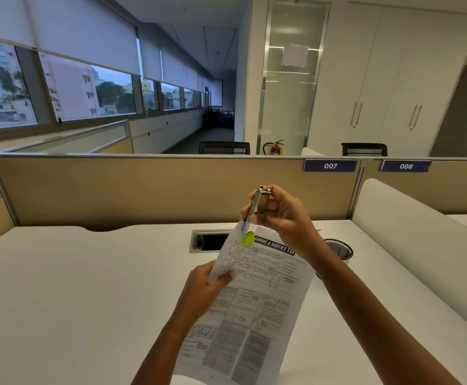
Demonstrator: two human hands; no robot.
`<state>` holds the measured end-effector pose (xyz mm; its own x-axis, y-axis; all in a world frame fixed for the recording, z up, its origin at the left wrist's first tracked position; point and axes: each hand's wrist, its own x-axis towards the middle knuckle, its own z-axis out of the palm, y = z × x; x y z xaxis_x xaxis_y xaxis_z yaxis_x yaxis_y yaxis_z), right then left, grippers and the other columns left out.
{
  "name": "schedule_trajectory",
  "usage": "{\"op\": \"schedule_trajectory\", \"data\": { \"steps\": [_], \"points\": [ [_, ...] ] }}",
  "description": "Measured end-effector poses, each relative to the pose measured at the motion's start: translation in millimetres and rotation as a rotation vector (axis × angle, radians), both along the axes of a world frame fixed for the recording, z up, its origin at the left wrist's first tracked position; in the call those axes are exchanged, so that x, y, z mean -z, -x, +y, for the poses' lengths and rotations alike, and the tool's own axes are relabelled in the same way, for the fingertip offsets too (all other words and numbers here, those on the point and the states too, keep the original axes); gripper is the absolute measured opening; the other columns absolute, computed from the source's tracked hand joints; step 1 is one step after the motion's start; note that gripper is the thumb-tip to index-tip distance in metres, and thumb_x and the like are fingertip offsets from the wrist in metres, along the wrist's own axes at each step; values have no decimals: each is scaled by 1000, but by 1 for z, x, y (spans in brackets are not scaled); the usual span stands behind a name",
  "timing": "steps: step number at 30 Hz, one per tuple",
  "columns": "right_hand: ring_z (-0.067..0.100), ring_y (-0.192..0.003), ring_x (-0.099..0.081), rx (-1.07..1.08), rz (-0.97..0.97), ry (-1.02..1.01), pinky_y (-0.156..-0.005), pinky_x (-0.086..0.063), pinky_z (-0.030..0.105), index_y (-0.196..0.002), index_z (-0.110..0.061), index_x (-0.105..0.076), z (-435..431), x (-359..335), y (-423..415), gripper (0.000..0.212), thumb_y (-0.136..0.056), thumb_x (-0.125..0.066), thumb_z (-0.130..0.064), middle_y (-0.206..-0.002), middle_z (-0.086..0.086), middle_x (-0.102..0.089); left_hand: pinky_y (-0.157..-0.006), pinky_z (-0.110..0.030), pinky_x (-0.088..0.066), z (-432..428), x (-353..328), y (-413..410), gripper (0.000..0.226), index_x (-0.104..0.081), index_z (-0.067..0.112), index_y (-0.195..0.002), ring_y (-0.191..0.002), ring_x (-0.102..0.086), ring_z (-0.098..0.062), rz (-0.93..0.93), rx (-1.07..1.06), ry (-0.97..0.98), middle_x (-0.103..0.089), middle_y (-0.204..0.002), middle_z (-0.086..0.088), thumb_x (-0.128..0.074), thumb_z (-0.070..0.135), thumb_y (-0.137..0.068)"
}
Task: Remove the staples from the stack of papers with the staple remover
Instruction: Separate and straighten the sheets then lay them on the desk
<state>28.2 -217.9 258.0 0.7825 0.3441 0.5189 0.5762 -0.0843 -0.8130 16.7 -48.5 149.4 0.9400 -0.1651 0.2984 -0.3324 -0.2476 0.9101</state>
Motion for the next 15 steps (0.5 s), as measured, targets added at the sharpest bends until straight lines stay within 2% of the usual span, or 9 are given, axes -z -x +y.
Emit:
{"op": "schedule_trajectory", "data": {
  "steps": [3,5,7,9,12,15],
  "points": [
    [10,-80,-66,-7,10,-15,-79,-54,25,-91,-18,-52,4,3,0,32,-78,-56,11,-83,5,-66,-58,-18,-55,-8,-22,3,27,-55,34,-97,-75,-68,-9,-102,6,114,-66,-90,9,-59,39,-70],
    [9,-79,-66,-10,12,-25,-76,-55,24,-91,-18,-52,6,4,1,32,-78,-56,11,-83,5,-66,-60,-16,-54,-15,-35,4,39,-52,34,-103,-81,-65,-4,-165,4,164,-64,-92,14,-61,42,-66],
    [11,-79,-66,-20,14,-37,-76,-55,25,-91,-17,-52,9,5,1,32,-78,-56,11,-83,6,-66,-60,-12,-51,-20,-44,3,39,-55,31,-101,-78,-64,-6,-235,-39,167,-64,-87,15,-61,43,-64],
    [17,-81,-65,-22,7,-43,-78,-55,29,-91,-17,-51,11,5,2,32,-78,-56,12,-83,7,-65,-58,-12,-49,-22,-48,3,40,-60,20,-99,-72,-62,-11,-304,-87,153,-64,-81,7,-60,42,-66],
    [22,-83,-65,-8,-15,-42,-82,-55,35,-91,-18,-51,13,7,1,31,-79,-57,10,-85,7,-66,-60,-12,-48,-24,-48,2,43,-62,9,-101,-75,-62,-14,-392,-154,119,-66,-84,-1,-59,38,-70],
    [22,-84,-65,38,-45,-50,-84,-55,38,-91,-20,-50,16,11,1,32,-79,-57,9,-85,5,-65,-66,-8,-49,-26,-46,1,32,-62,7,-102,-79,-61,-6,-474,-256,66,-64,-89,3,-62,25,-76]
  ]
}}
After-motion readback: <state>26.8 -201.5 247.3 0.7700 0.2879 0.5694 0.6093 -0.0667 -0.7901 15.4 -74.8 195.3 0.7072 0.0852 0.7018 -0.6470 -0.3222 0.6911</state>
